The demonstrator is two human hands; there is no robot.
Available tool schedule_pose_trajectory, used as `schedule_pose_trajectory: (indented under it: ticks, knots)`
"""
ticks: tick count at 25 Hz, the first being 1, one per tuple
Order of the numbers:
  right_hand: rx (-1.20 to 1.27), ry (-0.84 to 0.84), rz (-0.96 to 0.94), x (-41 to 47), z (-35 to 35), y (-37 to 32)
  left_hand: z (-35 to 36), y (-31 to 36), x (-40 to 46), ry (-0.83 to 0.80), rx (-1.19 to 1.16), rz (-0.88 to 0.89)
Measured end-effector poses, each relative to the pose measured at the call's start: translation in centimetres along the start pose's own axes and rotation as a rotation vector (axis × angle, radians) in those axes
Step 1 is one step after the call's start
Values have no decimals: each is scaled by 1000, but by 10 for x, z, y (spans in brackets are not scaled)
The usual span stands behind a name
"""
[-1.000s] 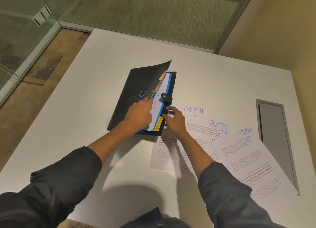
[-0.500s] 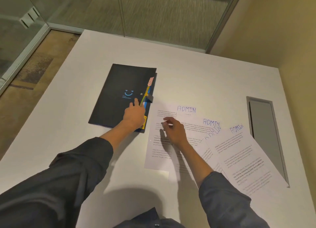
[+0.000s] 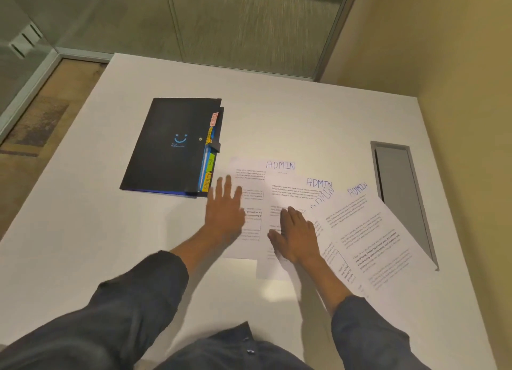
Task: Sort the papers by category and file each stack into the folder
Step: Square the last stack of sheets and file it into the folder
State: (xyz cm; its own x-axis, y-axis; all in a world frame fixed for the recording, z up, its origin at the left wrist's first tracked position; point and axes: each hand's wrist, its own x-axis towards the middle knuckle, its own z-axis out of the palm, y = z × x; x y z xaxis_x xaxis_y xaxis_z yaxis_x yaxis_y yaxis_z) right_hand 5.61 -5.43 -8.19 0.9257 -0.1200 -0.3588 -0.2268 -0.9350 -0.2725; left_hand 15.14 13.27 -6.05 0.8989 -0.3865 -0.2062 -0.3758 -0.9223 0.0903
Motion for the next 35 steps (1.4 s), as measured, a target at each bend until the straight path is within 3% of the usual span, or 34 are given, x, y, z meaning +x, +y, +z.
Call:
schedule_pose_trajectory:
  ticks: [5, 8, 11, 14, 16, 20, 26, 29, 31, 35]
  knots:
    - [145, 210, 22, -37, -33, 39, 30, 80, -63, -74, -223, 152]
    - [259, 149, 189, -60, -44, 93, 40, 116, -74, -134, -195, 134]
    - [211, 139, 242, -80, -52, 151, 43, 147, -72, -172, -180, 104]
    - [57, -69, 264, -94, -46, 188, 52, 169, -72, -245, -193, 21]
    - [-2, -139, 248, -96, -37, 197, 59, 176, -70, -265, -202, -28]
    - [17, 62, 232, -94, -47, 212, 61, 173, -63, -208, -175, -67]
    - [56, -20, 376, -87, -68, 255, 50, 168, -55, -182, -101, -132]
    - [58, 73, 379, -91, -66, 253, 56, 172, -59, -233, -101, -174]
    - [120, 129, 387, -96, -66, 253, 57, 175, -61, -265, -99, -194]
    - [559, 175, 375, -104, -76, 248, 46, 177, -55, -233, -65, -177]
